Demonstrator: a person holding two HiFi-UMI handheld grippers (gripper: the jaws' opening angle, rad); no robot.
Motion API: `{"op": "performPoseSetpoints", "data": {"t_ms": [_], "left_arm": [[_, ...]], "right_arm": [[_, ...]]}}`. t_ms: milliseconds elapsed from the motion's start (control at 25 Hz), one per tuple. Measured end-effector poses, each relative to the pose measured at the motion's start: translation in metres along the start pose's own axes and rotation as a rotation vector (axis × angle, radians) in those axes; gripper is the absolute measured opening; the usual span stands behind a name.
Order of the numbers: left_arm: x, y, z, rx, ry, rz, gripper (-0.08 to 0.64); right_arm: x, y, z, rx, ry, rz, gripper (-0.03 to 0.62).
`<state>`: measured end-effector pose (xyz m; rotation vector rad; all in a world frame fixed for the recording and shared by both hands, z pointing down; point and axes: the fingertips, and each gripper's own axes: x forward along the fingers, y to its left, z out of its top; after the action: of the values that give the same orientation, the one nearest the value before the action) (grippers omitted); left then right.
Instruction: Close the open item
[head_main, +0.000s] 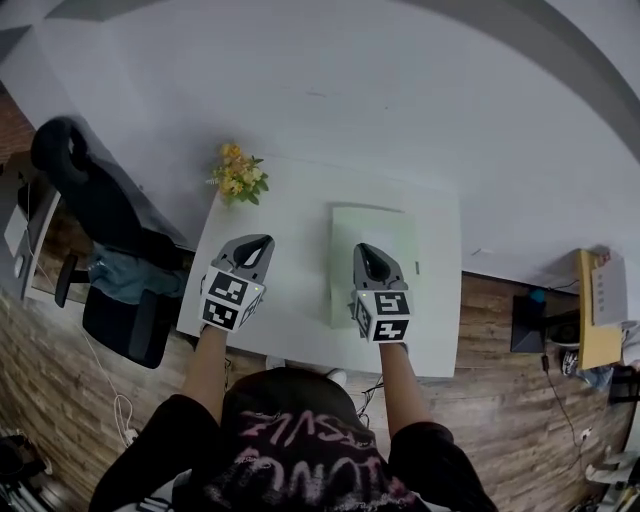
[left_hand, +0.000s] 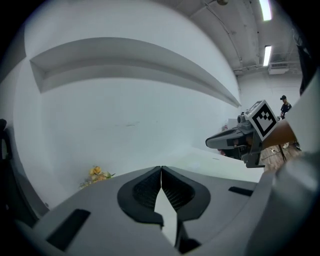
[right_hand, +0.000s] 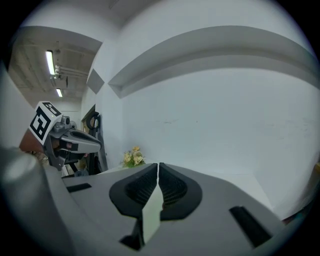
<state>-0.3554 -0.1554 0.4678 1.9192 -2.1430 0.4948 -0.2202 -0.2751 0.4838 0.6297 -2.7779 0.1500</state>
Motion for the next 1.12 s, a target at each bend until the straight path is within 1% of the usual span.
{"op": "performPoseSetpoints", "data": {"t_ms": [120, 240, 560, 840, 1120], "left_arm": [[-0.014, 0.019, 0.002, -0.012, -0.017, 0.051, 0.017], [-0.028, 0.033, 0.008, -0.027, -0.049, 0.083, 0.015], [-0.058, 0.047, 0.027, -0.033, -0.126, 0.163, 0.015], [-0.078, 0.050, 0.042, -0.062, -0.180, 0.236, 0.015], [-0.084, 0.039, 0.058, -0.040, -0.210, 0.265, 0.015]], "right_arm": [[0.009, 0.011, 0.008, -0.009, -0.006, 0.016, 0.026], [0.013, 0.021, 0.016, -0.023, -0.012, 0.018, 0.026], [0.007, 0.025, 0.030, -0.041, -0.049, 0.018, 0.026], [-0.008, 0.017, 0.045, -0.054, -0.089, 0.021, 0.026], [-0.020, 0.004, 0.052, -0.068, -0.114, 0.022, 0.025]]}}
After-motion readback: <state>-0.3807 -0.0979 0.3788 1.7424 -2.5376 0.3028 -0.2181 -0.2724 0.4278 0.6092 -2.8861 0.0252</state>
